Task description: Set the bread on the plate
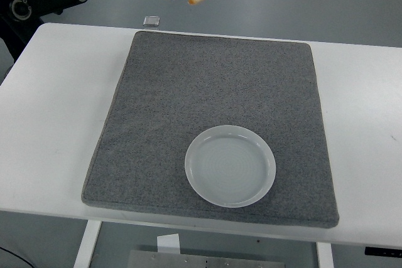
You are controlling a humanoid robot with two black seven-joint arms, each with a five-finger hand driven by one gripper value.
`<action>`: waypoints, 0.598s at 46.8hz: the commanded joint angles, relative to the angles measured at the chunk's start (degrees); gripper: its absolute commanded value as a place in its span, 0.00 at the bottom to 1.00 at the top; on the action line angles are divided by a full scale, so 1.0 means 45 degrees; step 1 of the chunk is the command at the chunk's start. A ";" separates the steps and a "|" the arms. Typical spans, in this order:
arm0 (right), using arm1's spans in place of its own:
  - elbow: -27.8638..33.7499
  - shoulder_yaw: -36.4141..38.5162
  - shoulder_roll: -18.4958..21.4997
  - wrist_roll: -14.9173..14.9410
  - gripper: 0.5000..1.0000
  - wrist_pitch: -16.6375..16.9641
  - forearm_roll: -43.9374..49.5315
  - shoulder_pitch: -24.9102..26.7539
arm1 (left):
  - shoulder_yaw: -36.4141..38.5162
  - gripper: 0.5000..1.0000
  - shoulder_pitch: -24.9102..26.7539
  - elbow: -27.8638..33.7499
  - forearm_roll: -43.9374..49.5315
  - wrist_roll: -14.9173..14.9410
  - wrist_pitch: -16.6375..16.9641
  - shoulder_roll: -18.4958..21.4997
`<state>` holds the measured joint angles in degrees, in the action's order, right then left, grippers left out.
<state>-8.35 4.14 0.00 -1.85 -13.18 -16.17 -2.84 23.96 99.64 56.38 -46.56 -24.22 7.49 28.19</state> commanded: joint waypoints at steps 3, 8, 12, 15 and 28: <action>0.0000 -0.0003 0.0000 0.0001 0.90 0.0019 0.0000 0.0006 | -0.0460 0.00 0.0103 0.0497 -0.0004 -0.0087 0.0015 -0.0112; 0.0000 -0.0003 0.0000 0.0001 0.91 -0.0001 0.0000 0.0006 | -0.0929 0.00 0.0103 0.1082 -0.0024 -0.0087 0.0035 -0.0170; 0.0000 -0.0003 0.0000 0.0001 0.90 -0.0001 0.0000 -0.0013 | -0.1223 0.00 0.0123 0.1551 -0.0024 -0.0087 0.0035 -0.0190; 0.0000 -0.0003 0.0000 0.0001 0.91 -0.0001 0.0000 0.0006 | -0.1418 0.00 0.0123 0.1883 -0.0043 -0.0107 0.0016 -0.0190; 0.0000 -0.0003 0.0000 0.0001 0.90 -0.0001 0.0000 0.0006 | -0.1789 0.00 0.0006 0.3075 -0.0043 -0.0595 0.0015 -0.0893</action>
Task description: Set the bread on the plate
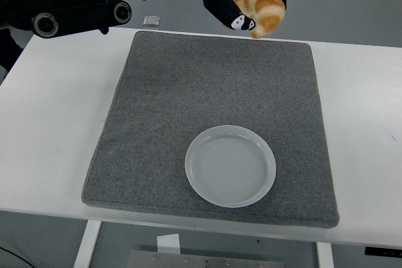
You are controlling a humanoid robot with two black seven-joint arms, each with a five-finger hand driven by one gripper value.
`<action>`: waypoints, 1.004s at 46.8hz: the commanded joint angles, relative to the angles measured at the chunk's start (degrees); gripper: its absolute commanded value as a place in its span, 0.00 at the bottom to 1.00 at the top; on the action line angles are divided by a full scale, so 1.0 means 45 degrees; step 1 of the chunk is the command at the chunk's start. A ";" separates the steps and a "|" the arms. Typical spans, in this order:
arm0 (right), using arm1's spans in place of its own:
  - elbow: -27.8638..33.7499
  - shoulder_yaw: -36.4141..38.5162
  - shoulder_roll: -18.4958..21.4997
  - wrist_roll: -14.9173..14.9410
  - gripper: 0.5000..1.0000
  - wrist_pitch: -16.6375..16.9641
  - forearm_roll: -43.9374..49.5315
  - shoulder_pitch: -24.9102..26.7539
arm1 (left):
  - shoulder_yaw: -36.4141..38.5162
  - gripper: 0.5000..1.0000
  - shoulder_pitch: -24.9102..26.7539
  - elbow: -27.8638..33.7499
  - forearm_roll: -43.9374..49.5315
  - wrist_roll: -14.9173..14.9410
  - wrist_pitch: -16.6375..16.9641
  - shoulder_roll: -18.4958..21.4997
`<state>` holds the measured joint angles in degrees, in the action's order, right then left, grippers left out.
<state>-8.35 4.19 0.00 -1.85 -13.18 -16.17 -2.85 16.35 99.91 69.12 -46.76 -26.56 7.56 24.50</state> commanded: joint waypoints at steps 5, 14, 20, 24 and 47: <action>0.0000 -0.0013 0.0000 0.0000 0.90 -0.0001 0.0000 -0.0011 | -0.0118 0.00 -0.0033 0.0868 0.0000 -0.0249 -0.0039 -0.0113; 0.0000 -0.0013 0.0000 0.0000 0.90 -0.0001 0.0000 -0.0011 | -0.0098 0.00 -0.0073 0.1728 -0.0058 -0.0523 -0.0156 -0.0269; 0.0000 -0.0013 0.0000 0.0000 0.90 -0.0001 0.0000 0.0008 | -0.0098 0.00 -0.0111 0.1943 -0.0780 -0.0620 -0.0468 -0.0211; 0.0000 0.0006 0.0000 0.0000 0.91 -0.0001 0.0000 0.0008 | -0.0098 0.00 -0.0150 0.2275 -0.1035 -0.0679 -0.0625 -0.0152; 0.0000 -0.0013 0.0000 0.0000 0.90 -0.0001 0.0000 -0.0012 | 0.0097 0.00 -0.1263 0.2550 -0.2890 -0.0699 -0.0820 -0.0133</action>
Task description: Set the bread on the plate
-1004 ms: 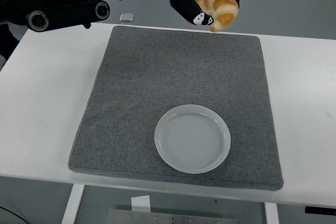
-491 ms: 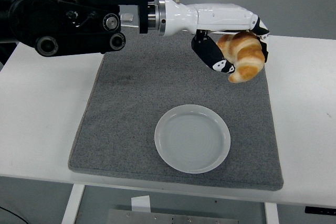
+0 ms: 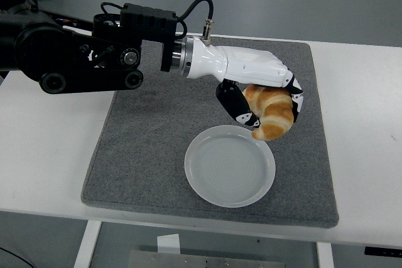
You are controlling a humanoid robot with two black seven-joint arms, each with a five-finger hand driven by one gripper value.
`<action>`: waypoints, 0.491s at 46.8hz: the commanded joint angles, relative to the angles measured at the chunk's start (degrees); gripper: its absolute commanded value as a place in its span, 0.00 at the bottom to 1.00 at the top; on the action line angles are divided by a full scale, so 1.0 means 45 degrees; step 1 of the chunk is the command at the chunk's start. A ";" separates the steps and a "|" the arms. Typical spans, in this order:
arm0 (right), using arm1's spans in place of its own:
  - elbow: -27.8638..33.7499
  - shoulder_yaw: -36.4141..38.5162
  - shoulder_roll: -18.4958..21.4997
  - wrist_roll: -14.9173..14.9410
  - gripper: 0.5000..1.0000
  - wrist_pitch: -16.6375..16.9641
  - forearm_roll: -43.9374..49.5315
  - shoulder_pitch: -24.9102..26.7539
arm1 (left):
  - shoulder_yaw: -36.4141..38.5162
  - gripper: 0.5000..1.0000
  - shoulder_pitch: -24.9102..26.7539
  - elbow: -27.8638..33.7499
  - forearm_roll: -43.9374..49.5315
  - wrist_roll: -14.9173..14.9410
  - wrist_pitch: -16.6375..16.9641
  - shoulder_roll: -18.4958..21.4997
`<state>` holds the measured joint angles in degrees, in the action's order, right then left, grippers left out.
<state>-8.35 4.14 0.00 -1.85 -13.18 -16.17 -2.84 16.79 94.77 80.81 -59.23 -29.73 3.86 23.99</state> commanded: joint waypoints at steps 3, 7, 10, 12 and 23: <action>0.0000 -0.0003 0.0000 0.0000 0.90 -0.0001 0.0000 0.0006 | -0.0002 0.00 -0.0240 -0.0105 -0.0313 0.0005 0.0022 -0.0019; 0.0000 0.0017 0.0000 0.0000 0.90 -0.0001 0.0000 0.0006 | -0.0002 0.00 -0.0415 -0.0144 -0.0645 0.0005 0.0061 -0.0019; 0.0000 -0.0003 0.0000 0.0000 0.91 -0.0001 0.0000 -0.0013 | -0.0002 0.00 -0.0571 -0.0242 -0.0997 0.0005 0.0100 -0.0038; 0.0000 -0.0003 0.0000 0.0000 0.90 -0.0001 0.0000 -0.0013 | 0.0018 0.00 -0.0708 -0.0339 -0.1289 0.0005 0.0119 -0.0038; 0.0000 0.0017 0.0000 0.0000 0.90 -0.0001 0.0000 -0.0013 | 0.0018 0.00 -0.1509 -0.0672 -0.2560 0.0005 0.0178 -0.0097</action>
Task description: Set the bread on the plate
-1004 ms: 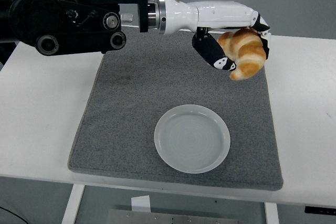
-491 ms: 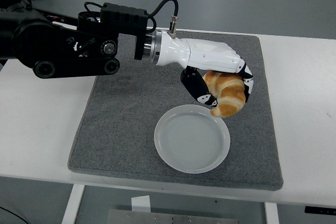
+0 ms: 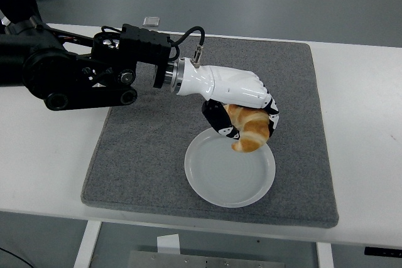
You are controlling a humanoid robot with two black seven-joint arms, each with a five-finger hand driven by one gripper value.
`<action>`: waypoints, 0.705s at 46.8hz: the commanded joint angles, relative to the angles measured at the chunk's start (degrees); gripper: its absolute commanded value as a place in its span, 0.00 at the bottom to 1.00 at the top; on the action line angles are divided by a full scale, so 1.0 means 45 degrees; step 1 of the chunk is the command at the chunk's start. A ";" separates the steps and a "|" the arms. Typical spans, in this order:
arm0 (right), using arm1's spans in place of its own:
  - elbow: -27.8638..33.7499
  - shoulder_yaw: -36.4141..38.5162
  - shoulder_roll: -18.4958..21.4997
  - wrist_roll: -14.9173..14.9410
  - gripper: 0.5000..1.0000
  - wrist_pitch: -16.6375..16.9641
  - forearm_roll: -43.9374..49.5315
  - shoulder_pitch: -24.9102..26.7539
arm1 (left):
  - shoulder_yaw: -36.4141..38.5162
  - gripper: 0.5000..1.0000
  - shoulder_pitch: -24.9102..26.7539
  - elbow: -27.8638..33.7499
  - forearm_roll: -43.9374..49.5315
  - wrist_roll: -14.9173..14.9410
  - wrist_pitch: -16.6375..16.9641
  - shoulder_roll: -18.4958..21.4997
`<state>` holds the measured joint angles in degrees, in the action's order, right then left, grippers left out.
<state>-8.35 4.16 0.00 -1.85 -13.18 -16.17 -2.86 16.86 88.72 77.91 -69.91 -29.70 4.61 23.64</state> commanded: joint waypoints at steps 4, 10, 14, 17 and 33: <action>0.0000 0.0012 0.0000 0.0000 0.90 -0.0001 0.0000 -0.0009 | 0.0004 0.00 -0.0380 -0.0106 -0.0303 -0.0001 0.0010 -0.0019; 0.0000 -0.0007 0.0000 0.0000 0.90 -0.0001 0.0000 0.0011 | 0.0277 0.00 -0.0517 -0.0263 -0.0693 -0.0001 0.0010 -0.0058; 0.0000 0.0012 0.0000 0.0000 0.90 -0.0001 0.0000 -0.0008 | 0.0375 0.00 -0.0634 -0.0282 -0.0909 -0.0001 0.0010 -0.0058; 0.0000 -0.0007 0.0000 0.0000 0.90 -0.0001 0.0000 -0.0008 | 0.0453 0.00 -0.0732 -0.0360 -0.1026 -0.0001 0.0010 -0.0097; 0.0000 -0.0007 0.0000 0.0000 0.90 -0.0001 0.0000 0.0011 | 0.0688 0.00 -0.1201 -0.1063 -0.1671 0.0018 0.0030 -0.0956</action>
<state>-8.35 4.15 0.00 -1.85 -13.18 -16.17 -2.88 19.80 83.62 73.80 -77.20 -29.63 4.67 20.05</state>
